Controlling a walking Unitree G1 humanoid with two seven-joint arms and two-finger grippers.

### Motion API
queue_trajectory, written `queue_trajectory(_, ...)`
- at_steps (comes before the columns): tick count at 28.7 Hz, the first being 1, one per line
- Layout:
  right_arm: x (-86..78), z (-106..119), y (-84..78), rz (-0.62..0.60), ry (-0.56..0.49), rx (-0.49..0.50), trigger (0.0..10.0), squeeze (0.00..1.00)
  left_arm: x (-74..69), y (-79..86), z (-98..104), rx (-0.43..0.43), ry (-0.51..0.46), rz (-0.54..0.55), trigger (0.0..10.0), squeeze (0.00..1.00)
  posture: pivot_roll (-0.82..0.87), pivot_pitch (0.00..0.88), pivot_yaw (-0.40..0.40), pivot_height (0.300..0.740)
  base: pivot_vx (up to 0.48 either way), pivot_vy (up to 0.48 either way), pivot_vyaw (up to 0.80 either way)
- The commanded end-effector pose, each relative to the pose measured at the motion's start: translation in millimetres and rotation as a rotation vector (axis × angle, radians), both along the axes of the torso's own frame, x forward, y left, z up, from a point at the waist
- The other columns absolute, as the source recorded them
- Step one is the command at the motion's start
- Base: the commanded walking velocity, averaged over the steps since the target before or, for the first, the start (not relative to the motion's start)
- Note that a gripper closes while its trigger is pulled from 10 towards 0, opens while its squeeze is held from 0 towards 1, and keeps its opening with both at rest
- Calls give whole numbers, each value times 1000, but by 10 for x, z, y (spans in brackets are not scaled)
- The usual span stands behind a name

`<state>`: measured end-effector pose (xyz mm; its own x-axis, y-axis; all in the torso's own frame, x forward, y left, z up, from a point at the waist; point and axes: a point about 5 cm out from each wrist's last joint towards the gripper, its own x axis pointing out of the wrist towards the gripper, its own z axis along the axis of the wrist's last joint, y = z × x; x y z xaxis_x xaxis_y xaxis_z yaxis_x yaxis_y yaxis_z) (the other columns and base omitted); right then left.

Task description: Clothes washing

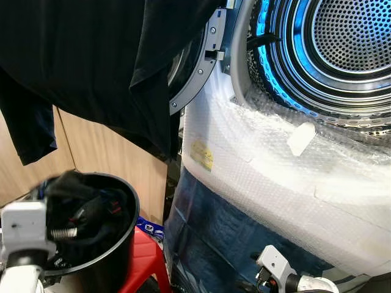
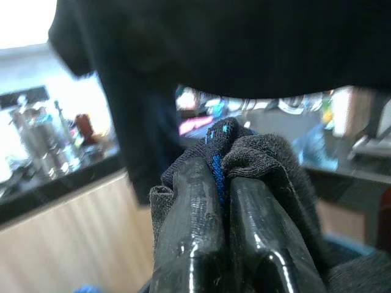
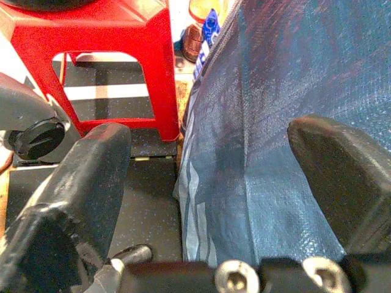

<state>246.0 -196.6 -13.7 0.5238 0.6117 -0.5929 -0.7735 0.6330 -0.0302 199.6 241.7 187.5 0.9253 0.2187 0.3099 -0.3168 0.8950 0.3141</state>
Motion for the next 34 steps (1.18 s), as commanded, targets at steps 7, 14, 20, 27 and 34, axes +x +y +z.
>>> queue_trajectory(7, -5, 8, -35, 8, 7, -16, 10000, 0, -31, -135, 46, 19, -21, -52, 10000, 0, 193, 0, -105, 740, 0, 0, 0)
queue_trajectory(14, -13, 6, -78, 12, 14, -35, 10000, 0, -186, -123, 107, 92, -121, 51, 10000, 0, 207, 0, -123, 740, 0, 0, 0)
queue_trajectory(20, 9, 23, -111, 6, 14, -48, 10000, 0, -459, -155, -44, 113, -122, 298, 10000, 0, 213, 0, -132, 740, 0, 0, 0)
queue_trajectory(27, 3, 16, -118, 13, 26, -56, 10000, 0, -684, 160, -447, 29, 37, 544, 10000, 0, 231, 0, -147, 740, 0, 0, 0)
queue_trajectory(34, 31, 31, -118, 15, 25, -64, 10000, 0, -856, 613, -398, -32, 10, 785, 10000, 0, 236, 0, -156, 740, 0, 0, 0)
